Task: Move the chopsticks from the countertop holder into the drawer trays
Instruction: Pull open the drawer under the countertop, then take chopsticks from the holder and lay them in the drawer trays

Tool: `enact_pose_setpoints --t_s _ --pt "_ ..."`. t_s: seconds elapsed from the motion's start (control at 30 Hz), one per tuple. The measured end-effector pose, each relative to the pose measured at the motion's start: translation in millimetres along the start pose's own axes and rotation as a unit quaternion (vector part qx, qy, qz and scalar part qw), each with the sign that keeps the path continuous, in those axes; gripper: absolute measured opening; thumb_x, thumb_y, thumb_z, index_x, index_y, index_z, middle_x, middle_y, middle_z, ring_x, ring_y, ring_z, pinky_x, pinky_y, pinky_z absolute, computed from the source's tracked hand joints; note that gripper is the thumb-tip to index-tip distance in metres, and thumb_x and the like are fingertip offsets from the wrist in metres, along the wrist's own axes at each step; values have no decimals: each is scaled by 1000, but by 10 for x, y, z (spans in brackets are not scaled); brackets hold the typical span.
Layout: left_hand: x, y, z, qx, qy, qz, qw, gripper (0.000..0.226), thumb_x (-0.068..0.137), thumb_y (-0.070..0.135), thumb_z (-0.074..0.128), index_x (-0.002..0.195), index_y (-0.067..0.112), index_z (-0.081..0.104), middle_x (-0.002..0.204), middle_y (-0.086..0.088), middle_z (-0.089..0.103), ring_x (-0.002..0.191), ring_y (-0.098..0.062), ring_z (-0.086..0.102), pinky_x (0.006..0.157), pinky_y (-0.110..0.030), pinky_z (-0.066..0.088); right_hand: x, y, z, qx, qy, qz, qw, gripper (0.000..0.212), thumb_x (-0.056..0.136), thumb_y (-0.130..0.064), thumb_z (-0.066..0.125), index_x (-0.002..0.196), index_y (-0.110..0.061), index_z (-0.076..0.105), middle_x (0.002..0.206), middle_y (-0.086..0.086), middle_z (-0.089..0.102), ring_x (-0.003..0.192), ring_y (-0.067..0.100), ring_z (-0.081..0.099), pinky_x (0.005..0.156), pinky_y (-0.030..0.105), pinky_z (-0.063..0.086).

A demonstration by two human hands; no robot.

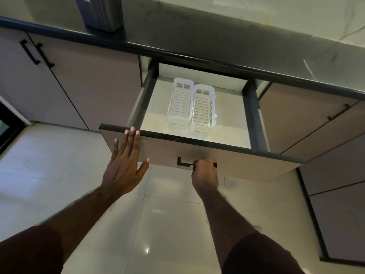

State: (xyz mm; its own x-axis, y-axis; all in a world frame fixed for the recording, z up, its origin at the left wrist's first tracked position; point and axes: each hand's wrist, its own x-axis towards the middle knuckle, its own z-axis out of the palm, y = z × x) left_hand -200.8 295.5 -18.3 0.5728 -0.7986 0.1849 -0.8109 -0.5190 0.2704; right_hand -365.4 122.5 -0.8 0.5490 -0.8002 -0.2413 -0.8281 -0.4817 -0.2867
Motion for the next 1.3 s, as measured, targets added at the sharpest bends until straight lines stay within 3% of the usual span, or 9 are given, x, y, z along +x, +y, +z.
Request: enact_pose_setpoints --t_s 0.3,0.47,0.6,0.7,0.77,0.83,1.13,1.3 --pt "-346 192 -73 24 -24 -9 999 81 93 60 19 150 17 -20 161 -4 -18 148 -21 -17 119 -46 -3 -297 97 11 11 -5 -24 1000 22 95 -17 60 115 -10 66 106 11 69 92 26 66 74 30 50" --pt "-410 367 -183 23 -23 -10 999 82 94 57 22 148 17 -24 159 -3 -22 147 -21 -20 118 -42 -9 -472 177 -65 19 20 -64 998 32 97 -28 55 126 -15 60 117 9 67 103 29 63 79 31 49" --pt "-415 510 -365 18 -23 -6 1000 82 93 57 22 147 16 -24 158 -2 -24 146 -21 -22 118 -43 -8 -610 130 -301 29 85 -125 988 38 96 -41 50 123 -17 62 111 8 70 101 29 63 79 34 50" --pt "-355 645 -653 8 -12 -5 1000 82 93 57 22 149 15 -22 159 -5 -22 146 -22 -21 119 -45 -7 -761 -27 -625 49 201 -190 960 32 91 -38 58 107 -14 71 92 9 73 88 29 65 67 34 51" --pt "-258 719 -915 0 1 1 1000 84 93 56 24 149 14 -21 159 -6 -23 147 -21 -22 120 -46 -7 -832 -178 -871 67 276 -221 933 24 84 -33 67 95 -13 73 80 6 73 82 26 65 57 30 50" --pt "-100 776 -1245 -3 23 10 1000 84 94 55 26 150 14 -21 159 -6 -23 146 -22 -21 120 -47 -6 -835 -375 -1173 83 312 -237 916 22 82 -31 70 94 -13 74 82 2 73 86 23 64 56 30 51" --pt "725 316 -2560 -17 117 54 992 80 98 50 35 152 18 -15 160 -6 -20 147 -22 -19 120 -47 -8 -553 -1703 -2089 117 361 -270 885 29 87 -30 63 108 -12 72 102 5 73 105 24 60 72 39 56" --pt "1004 -426 -2942 -17 139 87 986 80 97 51 37 150 22 -16 157 -2 -23 146 -19 -21 117 -41 -13 -366 -2533 -2131 124 398 -273 867 31 87 -31 63 109 -10 72 102 4 73 103 22 61 79 34 53"
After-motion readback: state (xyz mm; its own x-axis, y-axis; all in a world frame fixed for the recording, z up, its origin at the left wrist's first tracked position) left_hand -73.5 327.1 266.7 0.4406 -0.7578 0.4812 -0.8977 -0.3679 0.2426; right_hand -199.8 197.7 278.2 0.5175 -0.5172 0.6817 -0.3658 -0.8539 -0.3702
